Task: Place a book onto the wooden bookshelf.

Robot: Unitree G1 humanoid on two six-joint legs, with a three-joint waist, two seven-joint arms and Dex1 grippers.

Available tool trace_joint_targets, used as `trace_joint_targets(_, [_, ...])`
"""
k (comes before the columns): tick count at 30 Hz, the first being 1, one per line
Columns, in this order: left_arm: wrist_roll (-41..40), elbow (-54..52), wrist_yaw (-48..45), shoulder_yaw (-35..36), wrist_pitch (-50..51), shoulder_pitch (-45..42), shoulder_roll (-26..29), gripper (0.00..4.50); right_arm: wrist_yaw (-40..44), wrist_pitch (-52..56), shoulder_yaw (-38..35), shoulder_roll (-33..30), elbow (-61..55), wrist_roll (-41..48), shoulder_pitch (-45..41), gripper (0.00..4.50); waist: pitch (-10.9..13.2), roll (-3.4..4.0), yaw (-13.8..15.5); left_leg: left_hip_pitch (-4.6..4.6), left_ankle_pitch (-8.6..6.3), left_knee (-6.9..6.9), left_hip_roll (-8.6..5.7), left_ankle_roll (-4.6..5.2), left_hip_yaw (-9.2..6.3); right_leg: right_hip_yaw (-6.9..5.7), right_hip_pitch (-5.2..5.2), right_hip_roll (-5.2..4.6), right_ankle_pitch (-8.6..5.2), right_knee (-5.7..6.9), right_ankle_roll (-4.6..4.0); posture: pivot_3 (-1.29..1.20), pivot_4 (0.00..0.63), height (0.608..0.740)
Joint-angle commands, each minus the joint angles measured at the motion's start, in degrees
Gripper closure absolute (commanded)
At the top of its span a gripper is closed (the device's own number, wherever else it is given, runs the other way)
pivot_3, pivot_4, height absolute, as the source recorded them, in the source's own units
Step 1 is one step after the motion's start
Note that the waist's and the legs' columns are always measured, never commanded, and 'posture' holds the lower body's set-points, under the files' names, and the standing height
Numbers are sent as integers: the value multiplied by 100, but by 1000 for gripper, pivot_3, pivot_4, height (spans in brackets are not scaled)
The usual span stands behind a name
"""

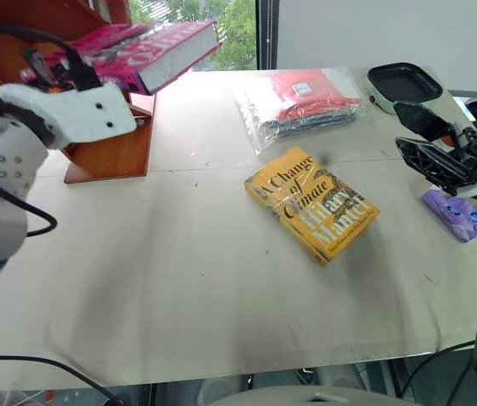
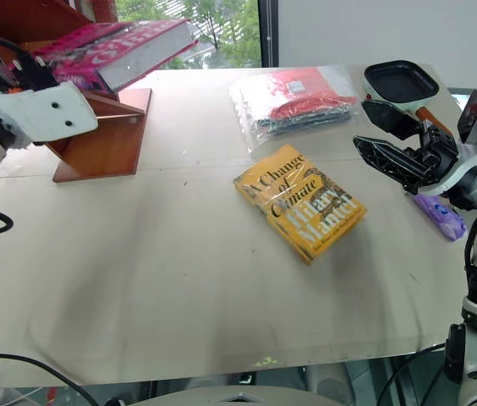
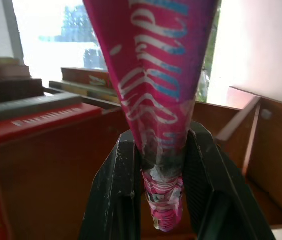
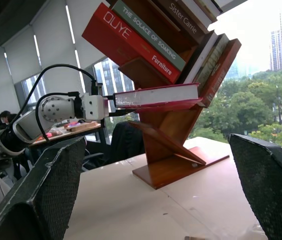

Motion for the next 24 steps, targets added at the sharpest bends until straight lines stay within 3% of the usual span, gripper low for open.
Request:
trace_joint_targets(1, [308, -552, -129, 215, 472, -45, -18, 3945, 65, -111, -31, 27, -44, -17, -140, 0, 0, 0, 3, -2, 0, 6, 0, 0, -1, -1, 0, 0, 0, 2, 0, 0, 150, 720])
trace_joint_targets(4, [509, -757, -279, 242, 768, 25, -20, 3945, 91, -149, 34, 70, 16, -86, -193, 0, 0, 0, 4, -2, 0, 13, -1, 0, 0, 0, 0, -1, 0, 2, 0, 0, 150, 720])
trace_joint_targets(12, [1117, -300, -1186, 1100, 1440, 1243, 745, 3945, 337, -314, 229, 245, 413, -349, -505, 0, 0, 1, -53, 15, 0, 11, 1, 0, 9, 12, -3, 5, -1, 4, -2, 0, 150, 720])
trace_joint_targets(16, [945, 350, -1132, 662, 1031, 433, 1047, 3945, 343, -390, 249, 367, 371, -427, -461, 0, -2, -3, 28, 7, 0, 24, -3, 0, 4, 6, -1, -3, -1, 4, -1, 0, 150, 720])
trace_joint_targets(24, [787, 1098, -1748, -258, 898, -544, 1090, 3945, 216, -486, 149, 433, 181, -450, -279, 0, -2, -3, -17, 2, -1, 38, -5, 0, 1, 5, -3, -2, 0, 14, -1, 0, 150, 720])
